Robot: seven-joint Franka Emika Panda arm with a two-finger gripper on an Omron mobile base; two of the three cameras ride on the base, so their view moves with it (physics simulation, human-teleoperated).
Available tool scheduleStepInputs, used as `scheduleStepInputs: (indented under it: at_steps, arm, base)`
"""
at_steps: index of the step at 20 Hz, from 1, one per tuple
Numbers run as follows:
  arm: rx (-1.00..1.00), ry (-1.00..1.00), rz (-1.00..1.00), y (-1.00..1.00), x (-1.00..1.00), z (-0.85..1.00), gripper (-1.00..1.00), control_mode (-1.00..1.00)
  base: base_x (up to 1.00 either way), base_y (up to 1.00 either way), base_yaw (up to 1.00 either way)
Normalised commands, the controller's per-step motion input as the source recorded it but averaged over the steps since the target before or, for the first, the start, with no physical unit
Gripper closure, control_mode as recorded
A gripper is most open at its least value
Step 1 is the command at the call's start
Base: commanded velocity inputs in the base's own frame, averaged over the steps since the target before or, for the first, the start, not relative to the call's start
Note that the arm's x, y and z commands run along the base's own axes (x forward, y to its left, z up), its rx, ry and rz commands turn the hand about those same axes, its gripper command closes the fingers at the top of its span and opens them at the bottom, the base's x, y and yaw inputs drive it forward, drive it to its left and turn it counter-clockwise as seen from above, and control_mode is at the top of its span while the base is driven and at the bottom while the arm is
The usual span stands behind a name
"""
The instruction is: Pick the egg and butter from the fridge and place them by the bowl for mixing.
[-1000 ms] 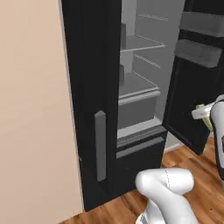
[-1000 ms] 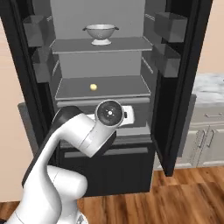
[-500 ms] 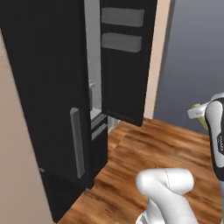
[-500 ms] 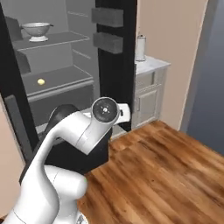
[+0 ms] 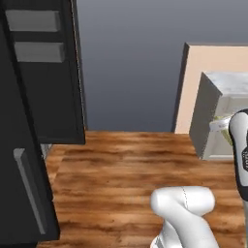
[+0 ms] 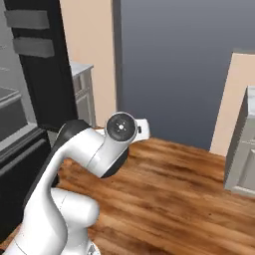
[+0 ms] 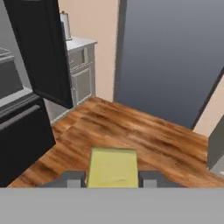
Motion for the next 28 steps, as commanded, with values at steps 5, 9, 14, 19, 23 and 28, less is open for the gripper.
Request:
scheduleStepInputs:
  at_steps: [5, 9, 14, 19, 23, 28]
  arm:
    - [0.00, 0.00, 0.00, 0.00, 0.00, 0.00, 1.00, 1.00]
    - [0.00, 0.00, 0.00, 0.00, 0.00, 0.00, 1.00, 1.00]
    - [0.00, 0.00, 0.00, 0.00, 0.00, 0.00, 1.00, 1.00]
    - [0.00, 0.00, 0.00, 0.00, 0.00, 0.00, 1.00, 1.00]
    - [0.00, 0.00, 0.00, 0.00, 0.00, 0.00, 1.00, 1.00]
    - [0.00, 0.00, 0.00, 0.00, 0.00, 0.00, 1.00, 1.00]
  base:
    - [-0.04, 0.00, -0.84]
    - [0.02, 0.01, -0.63]
    - [0.91, 0.00, -0.03]
    - [1.00, 0.13, 0.00]
    - [1.00, 0.00, 0.15]
    - [0.98, -0.23, 0.58]
